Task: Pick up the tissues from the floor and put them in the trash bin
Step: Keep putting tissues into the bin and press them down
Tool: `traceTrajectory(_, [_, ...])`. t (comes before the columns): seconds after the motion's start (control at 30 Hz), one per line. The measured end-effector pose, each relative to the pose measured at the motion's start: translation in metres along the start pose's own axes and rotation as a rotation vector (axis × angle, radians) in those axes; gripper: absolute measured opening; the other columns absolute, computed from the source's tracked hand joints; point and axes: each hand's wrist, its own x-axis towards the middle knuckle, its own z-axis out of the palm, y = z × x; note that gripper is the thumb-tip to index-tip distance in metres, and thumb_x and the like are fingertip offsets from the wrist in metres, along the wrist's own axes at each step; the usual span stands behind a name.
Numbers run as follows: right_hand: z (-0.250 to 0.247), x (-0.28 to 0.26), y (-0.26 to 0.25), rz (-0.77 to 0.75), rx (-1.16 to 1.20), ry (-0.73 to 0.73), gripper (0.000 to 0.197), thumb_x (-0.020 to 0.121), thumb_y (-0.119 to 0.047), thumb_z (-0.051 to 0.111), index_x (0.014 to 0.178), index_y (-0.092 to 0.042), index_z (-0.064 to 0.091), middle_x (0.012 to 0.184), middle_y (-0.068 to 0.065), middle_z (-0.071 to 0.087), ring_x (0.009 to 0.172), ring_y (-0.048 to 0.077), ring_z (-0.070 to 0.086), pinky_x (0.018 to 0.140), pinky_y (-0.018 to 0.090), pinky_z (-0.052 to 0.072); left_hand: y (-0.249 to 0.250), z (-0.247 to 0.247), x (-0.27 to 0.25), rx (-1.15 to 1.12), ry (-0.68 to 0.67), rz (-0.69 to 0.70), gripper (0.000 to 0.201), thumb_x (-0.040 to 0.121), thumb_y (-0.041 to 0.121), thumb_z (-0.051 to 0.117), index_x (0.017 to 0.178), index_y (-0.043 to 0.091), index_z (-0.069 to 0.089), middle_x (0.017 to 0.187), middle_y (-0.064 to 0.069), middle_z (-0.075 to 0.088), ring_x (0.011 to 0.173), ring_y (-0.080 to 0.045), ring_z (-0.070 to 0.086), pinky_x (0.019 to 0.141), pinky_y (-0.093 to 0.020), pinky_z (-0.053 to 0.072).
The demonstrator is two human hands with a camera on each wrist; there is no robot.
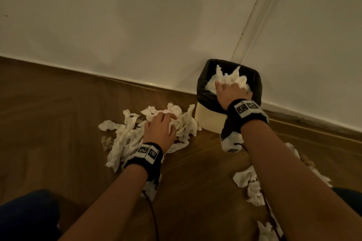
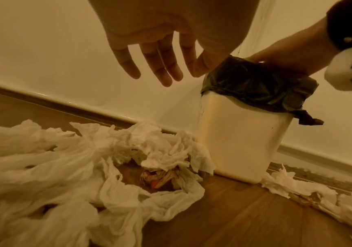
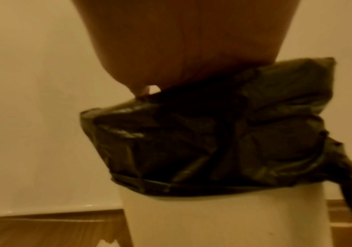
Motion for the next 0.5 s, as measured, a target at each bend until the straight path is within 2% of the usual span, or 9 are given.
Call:
traceTrajectory(0.1, [0.002,-0.023,-0.028,-0.056,0.03,0.425,0.043,0.095,-0.044,0.033,0.125,-0.021,0.054,0.141,0.013,0.035,0.126,0.038,0.033,0.103,0.051,0.025,-0.005,0.0,-0.005,-0.012,-0.043,-0.021,0.026,0.089,0.027,0.046,0.115,0.031,0.05,0.108,0.007,0.054,0.105,-0.015,0.05,0.097,-0.039,0.032])
traceTrajectory(0.17, [0.006,-0.037,-0.048,-0.162,0.063,0.55,0.034,0.092,-0.038,0.041,0.117,-0.02,0.056,0.134,0.013,0.04,0.12,0.035,0.037,0.096,0.047,0.029,-0.009,-0.001,-0.01,-0.01,-0.057,-0.033,0.026,0.089,0.027,0.046,0.114,0.031,0.05,0.104,0.006,0.054,0.103,-0.015,0.05,0.096,-0.039,0.034])
traceTrajectory(0.27, [0.021,-0.053,-0.07,-0.311,0.106,0.585,0.029,0.089,-0.032,0.046,0.112,-0.021,0.058,0.122,0.011,0.047,0.111,0.031,0.043,0.088,0.04,0.032,-0.018,0.001,-0.018,-0.002,-0.087,-0.048,0.025,0.088,0.029,0.047,0.113,0.03,0.05,0.101,0.006,0.055,0.099,-0.016,0.051,0.091,-0.038,0.042])
traceTrajectory(0.33, [0.036,-0.06,-0.079,-0.379,0.136,0.568,0.026,0.088,-0.031,0.048,0.11,-0.021,0.059,0.116,0.009,0.049,0.106,0.029,0.044,0.086,0.039,0.033,-0.027,0.004,-0.024,0.005,-0.164,-0.069,0.026,0.089,0.033,0.048,0.114,0.028,0.05,0.102,0.005,0.056,0.097,-0.017,0.054,0.083,-0.035,0.046])
traceTrajectory(0.4, [0.055,-0.066,-0.083,-0.418,0.13,0.496,0.025,0.09,-0.03,0.046,0.109,-0.02,0.058,0.114,0.008,0.048,0.106,0.027,0.043,0.087,0.037,0.033,-0.038,0.007,-0.031,0.005,-0.321,-0.138,0.03,0.087,0.042,0.051,0.114,0.029,0.049,0.104,0.007,0.055,0.095,-0.016,0.055,0.077,-0.03,0.047])
traceTrajectory(0.5, [0.083,-0.072,-0.085,-0.459,0.105,0.334,0.027,0.091,-0.03,0.044,0.112,-0.019,0.056,0.115,0.006,0.049,0.108,0.025,0.043,0.09,0.036,0.035,-0.057,0.012,-0.046,0.107,-0.596,-0.164,0.033,0.079,0.057,0.057,0.104,0.036,0.051,0.104,0.011,0.052,0.095,-0.012,0.053,0.079,-0.029,0.045])
